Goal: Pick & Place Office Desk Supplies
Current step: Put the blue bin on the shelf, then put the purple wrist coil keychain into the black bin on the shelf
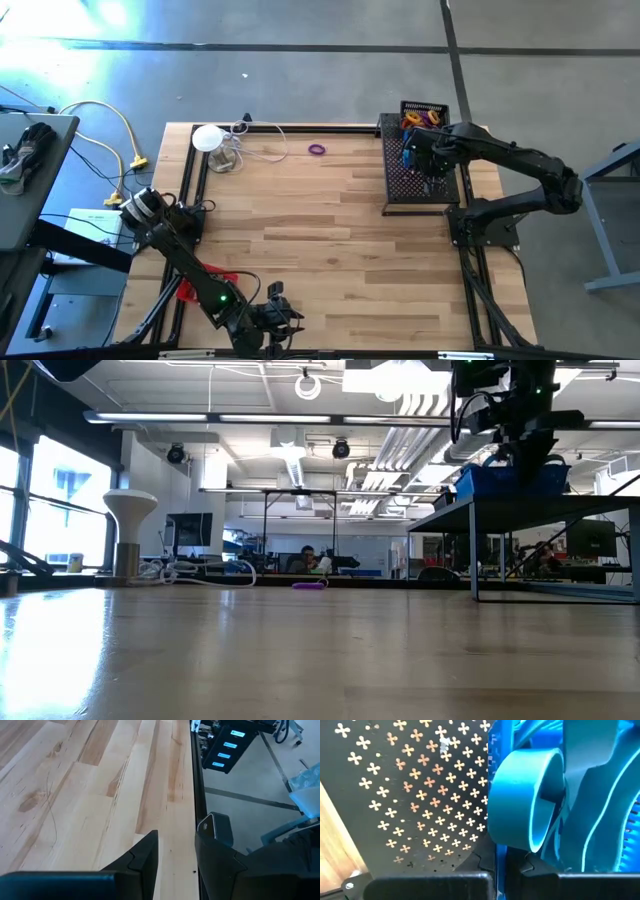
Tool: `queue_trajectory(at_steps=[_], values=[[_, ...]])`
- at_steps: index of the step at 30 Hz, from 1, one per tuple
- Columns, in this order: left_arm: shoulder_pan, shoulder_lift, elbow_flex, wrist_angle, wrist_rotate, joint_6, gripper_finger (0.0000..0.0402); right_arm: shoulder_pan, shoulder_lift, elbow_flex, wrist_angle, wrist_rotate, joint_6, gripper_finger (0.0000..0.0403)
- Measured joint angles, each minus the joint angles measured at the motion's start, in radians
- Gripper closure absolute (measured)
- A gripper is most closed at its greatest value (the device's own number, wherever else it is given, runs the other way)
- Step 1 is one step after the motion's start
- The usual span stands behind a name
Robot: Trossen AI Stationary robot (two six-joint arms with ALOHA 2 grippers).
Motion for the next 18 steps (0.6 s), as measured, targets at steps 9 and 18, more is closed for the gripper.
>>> queue_trajectory(at_steps=[9,18], values=[[0.0,0.0,0.0,0.0,0.0,0.0,0.0277,0.0,0.0,0.001,-0.011,0.002,0.036,0.035],[0.0,0.0,0.0,0.0,0.0,-0.001,0.0277,0.0,0.0,0.001,-0.009,0.043,0.083,0.0261]])
